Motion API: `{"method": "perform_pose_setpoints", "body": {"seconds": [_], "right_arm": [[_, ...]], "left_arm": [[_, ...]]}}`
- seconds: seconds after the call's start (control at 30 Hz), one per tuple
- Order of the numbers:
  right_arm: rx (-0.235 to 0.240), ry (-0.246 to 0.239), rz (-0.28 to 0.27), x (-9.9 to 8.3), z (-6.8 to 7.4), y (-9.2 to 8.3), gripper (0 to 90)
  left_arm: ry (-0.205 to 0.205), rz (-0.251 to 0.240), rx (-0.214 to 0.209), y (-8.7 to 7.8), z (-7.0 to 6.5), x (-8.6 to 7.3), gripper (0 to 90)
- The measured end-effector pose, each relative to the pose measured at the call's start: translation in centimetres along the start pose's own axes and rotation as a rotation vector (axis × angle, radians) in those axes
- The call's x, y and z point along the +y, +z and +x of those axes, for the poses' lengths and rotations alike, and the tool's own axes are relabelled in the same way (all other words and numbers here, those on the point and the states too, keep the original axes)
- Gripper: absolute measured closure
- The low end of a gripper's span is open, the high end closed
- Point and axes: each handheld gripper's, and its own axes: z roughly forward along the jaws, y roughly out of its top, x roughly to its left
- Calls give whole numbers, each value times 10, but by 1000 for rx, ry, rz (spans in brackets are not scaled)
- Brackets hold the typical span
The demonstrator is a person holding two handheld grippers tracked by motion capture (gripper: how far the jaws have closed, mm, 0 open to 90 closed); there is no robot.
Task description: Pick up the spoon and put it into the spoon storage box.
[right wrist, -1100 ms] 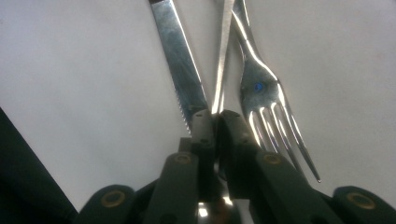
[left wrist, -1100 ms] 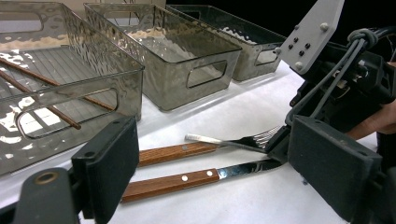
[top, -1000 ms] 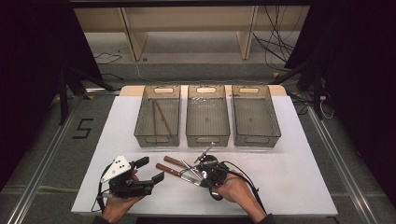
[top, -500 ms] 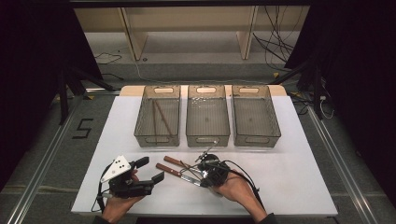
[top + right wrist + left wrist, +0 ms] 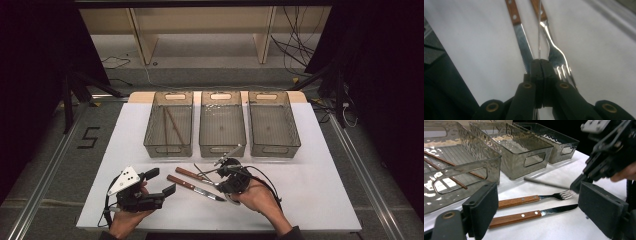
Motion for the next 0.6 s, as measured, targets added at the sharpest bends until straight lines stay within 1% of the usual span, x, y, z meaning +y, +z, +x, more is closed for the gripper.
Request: {"method": "perform_pose_setpoints", "body": {"seconds": [0.07, 0.23, 0.3, 0.37, 0.43, 0.6], "right_arm": [[-1, 9, -19, 2, -3, -7, 900], [10, 32, -85, 8, -13, -20, 900], [5, 41, -106, 12, -18, -24, 900], [12, 59, -125, 15, -21, -28, 900], [9, 67, -143, 20, -25, -32, 900], [22, 94, -190, 31, -36, -40, 900]], "left_arm": [[0, 0, -1, 0, 0, 0, 160], [0, 2, 0, 0, 0, 0, 160], [0, 2, -1, 0, 0, 0, 160], [0, 2, -1, 0, 0, 0, 160], [0, 2, -1, 0, 0, 0, 160], [0, 2, 0, 0, 0, 0, 160]]}}
